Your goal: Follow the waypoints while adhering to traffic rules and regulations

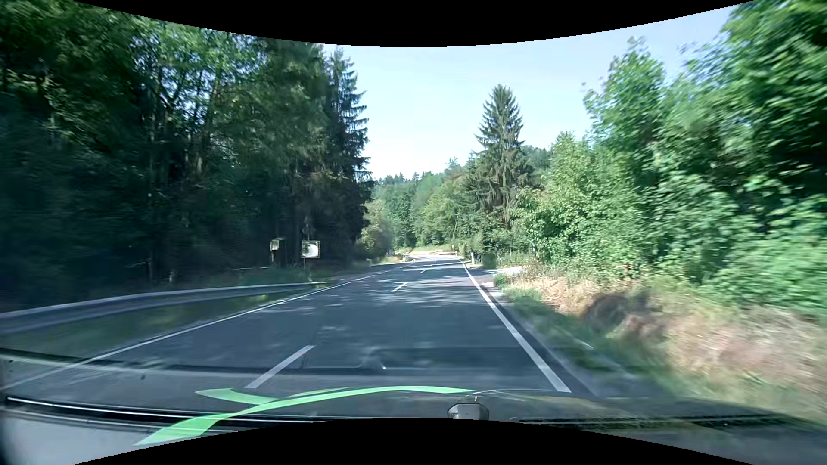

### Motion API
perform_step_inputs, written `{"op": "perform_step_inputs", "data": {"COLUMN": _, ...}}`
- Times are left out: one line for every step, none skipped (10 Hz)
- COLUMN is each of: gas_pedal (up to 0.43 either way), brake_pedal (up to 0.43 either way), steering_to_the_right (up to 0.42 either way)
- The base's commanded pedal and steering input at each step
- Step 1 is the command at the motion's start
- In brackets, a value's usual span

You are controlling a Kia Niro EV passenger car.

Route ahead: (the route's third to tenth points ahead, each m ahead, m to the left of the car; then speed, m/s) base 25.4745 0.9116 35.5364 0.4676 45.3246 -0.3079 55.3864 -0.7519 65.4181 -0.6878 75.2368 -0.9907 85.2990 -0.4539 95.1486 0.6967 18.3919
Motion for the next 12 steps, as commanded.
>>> {"op": "perform_step_inputs", "data": {"gas_pedal": 0.118, "brake_pedal": 0.0, "steering_to_the_right": 0.008}}
{"op": "perform_step_inputs", "data": {"gas_pedal": 0.098, "brake_pedal": 0.0, "steering_to_the_right": 0.008}}
{"op": "perform_step_inputs", "data": {"gas_pedal": 0.079, "brake_pedal": 0.0, "steering_to_the_right": 0.009}}
{"op": "perform_step_inputs", "data": {"gas_pedal": 0.047, "brake_pedal": 0.0, "steering_to_the_right": 0.009}}
{"op": "perform_step_inputs", "data": {"gas_pedal": 0.039, "brake_pedal": 0.0, "steering_to_the_right": 0.009}}
{"op": "perform_step_inputs", "data": {"gas_pedal": 0.039, "brake_pedal": 0.0, "steering_to_the_right": 0.009}}
{"op": "perform_step_inputs", "data": {"gas_pedal": 0.039, "brake_pedal": 0.0, "steering_to_the_right": 0.009}}
{"op": "perform_step_inputs", "data": {"gas_pedal": 0.039, "brake_pedal": 0.0, "steering_to_the_right": 0.009}}
{"op": "perform_step_inputs", "data": {"gas_pedal": 0.047, "brake_pedal": 0.0, "steering_to_the_right": 0.009}}
{"op": "perform_step_inputs", "data": {"gas_pedal": 0.047, "brake_pedal": 0.0, "steering_to_the_right": 0.009}}
{"op": "perform_step_inputs", "data": {"gas_pedal": 0.067, "brake_pedal": 0.0, "steering_to_the_right": 0.009}}
{"op": "perform_step_inputs", "data": {"gas_pedal": 0.079, "brake_pedal": 0.0, "steering_to_the_right": 0.007}}
